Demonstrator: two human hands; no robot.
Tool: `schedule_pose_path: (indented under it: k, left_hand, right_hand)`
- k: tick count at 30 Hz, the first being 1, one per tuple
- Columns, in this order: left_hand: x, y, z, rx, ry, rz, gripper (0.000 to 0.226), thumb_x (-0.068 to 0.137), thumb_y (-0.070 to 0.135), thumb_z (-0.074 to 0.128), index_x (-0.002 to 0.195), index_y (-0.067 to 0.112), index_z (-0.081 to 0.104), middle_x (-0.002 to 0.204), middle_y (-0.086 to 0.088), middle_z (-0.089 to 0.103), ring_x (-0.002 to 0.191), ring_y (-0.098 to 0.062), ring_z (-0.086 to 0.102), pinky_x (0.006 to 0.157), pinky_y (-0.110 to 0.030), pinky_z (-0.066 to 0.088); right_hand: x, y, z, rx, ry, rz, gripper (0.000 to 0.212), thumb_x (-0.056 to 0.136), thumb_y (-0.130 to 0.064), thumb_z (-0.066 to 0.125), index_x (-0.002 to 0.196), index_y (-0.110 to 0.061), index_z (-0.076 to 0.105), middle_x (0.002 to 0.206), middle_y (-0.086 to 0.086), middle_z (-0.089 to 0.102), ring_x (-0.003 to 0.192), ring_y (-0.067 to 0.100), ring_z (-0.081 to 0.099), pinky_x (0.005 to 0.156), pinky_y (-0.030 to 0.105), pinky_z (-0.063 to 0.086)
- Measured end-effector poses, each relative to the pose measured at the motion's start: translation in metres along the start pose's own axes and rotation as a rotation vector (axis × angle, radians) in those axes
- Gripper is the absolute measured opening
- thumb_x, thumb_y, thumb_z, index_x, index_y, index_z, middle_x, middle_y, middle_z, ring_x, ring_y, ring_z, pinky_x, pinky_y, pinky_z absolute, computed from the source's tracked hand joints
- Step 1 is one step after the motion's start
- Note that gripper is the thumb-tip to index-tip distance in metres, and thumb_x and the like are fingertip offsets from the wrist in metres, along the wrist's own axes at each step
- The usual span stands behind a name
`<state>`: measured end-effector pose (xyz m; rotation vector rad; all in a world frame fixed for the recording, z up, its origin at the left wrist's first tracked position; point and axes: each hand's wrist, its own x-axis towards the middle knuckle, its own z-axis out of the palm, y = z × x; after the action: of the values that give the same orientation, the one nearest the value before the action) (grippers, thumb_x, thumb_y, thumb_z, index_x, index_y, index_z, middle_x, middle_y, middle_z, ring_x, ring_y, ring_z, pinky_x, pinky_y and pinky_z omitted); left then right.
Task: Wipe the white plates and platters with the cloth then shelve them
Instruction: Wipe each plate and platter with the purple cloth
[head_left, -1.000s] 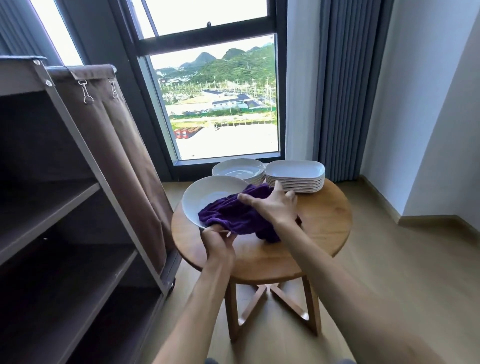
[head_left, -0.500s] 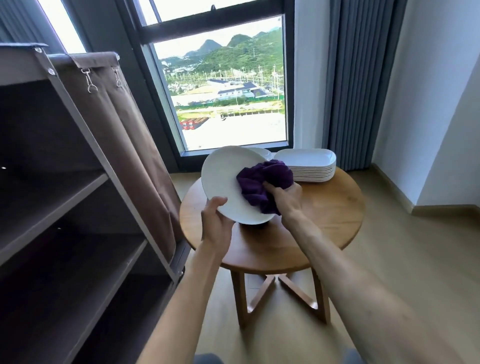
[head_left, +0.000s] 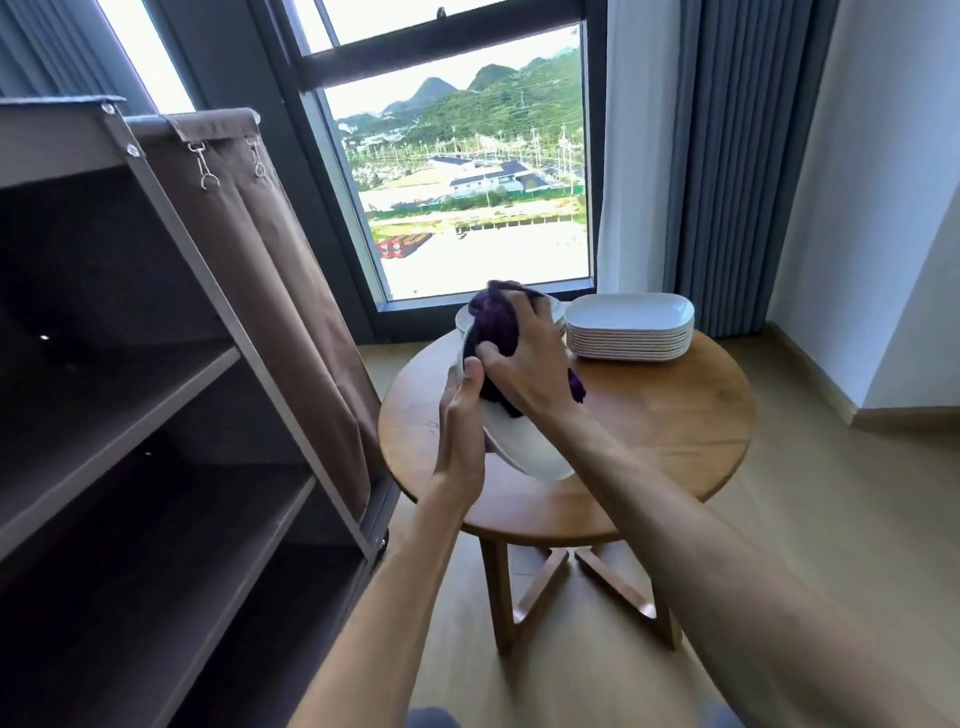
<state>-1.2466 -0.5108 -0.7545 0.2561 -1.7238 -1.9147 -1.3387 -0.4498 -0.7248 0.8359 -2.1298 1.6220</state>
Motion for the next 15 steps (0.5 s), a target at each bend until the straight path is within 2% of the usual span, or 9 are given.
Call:
schedule_pose_path:
  k: [3,5,7,10,12,14,15]
  left_hand:
    - [0.004,0.003,0.004,-0.166,0.083,-0.065,0.043,0.093,0.059,0.052,0.126,0.036,0.068,0.119,-0.001,0.074,0.114,-0.021,0.069,0.077,-0.032,0.061]
    - [0.006,-0.002,0.002,-0.270,0.085,-0.015,0.035,0.100,0.056,0.049,0.117,0.040,0.075,0.120,0.000,0.074,0.114,-0.018,0.070,0.079,-0.029,0.060]
    - [0.005,-0.009,0.002,-0.317,0.116,0.033,0.039,0.104,0.055,0.041,0.114,0.041,0.076,0.120,0.000,0.075,0.113,-0.017,0.070,0.081,-0.027,0.059]
    - [0.007,-0.018,-0.007,-0.303,0.214,0.005,0.050,0.104,0.058,0.038,0.114,0.029,0.078,0.113,-0.003,0.077,0.110,-0.020,0.072,0.079,-0.028,0.060]
    - [0.010,-0.017,-0.016,-0.280,0.265,-0.035,0.057,0.099,0.062,0.046,0.130,0.019,0.067,0.121,-0.010,0.074,0.119,-0.032,0.067,0.088,-0.040,0.060]
    - [0.010,-0.020,-0.022,-0.218,0.271,-0.010,0.060,0.095,0.060,0.055,0.137,0.016,0.061,0.125,-0.008,0.072,0.122,-0.033,0.064,0.099,-0.048,0.055]
    - [0.008,-0.021,-0.022,-0.162,0.260,0.015,0.059,0.094,0.057,0.057,0.137,0.017,0.060,0.120,-0.002,0.073,0.118,-0.028,0.066,0.096,-0.045,0.057]
  right_hand:
    - [-0.005,-0.015,-0.002,0.244,-0.198,0.018,0.042,0.084,-0.033,0.050,0.117,-0.024,0.074,0.120,0.002,0.058,0.106,0.016,0.057,0.098,0.041,0.046]
    - [-0.009,-0.019,-0.002,0.308,-0.263,0.017,0.035,0.085,-0.028,0.054,0.109,-0.020,0.078,0.111,0.001,0.061,0.103,0.015,0.059,0.097,0.037,0.046]
    - [-0.012,-0.015,-0.006,0.331,-0.331,0.045,0.029,0.083,-0.021,0.062,0.107,-0.018,0.080,0.107,0.002,0.064,0.101,0.017,0.061,0.096,0.035,0.048]
    - [-0.019,0.005,-0.015,0.315,-0.477,0.191,0.023,0.074,-0.027,0.069,0.094,-0.025,0.081,0.091,0.000,0.071,0.084,0.008,0.065,0.078,0.024,0.054]
    - [-0.030,0.023,-0.016,0.222,-0.453,0.291,0.027,0.067,-0.032,0.072,0.092,-0.027,0.080,0.081,-0.006,0.071,0.077,0.005,0.064,0.068,0.014,0.050]
    - [-0.039,0.042,-0.013,0.042,-0.302,0.333,0.031,0.068,-0.029,0.078,0.099,-0.026,0.079,0.086,-0.007,0.071,0.088,0.009,0.064,0.075,0.015,0.047]
    - [-0.039,0.048,-0.013,-0.040,-0.212,0.336,0.029,0.071,-0.025,0.078,0.100,-0.024,0.078,0.091,-0.003,0.073,0.093,0.015,0.065,0.081,0.021,0.049]
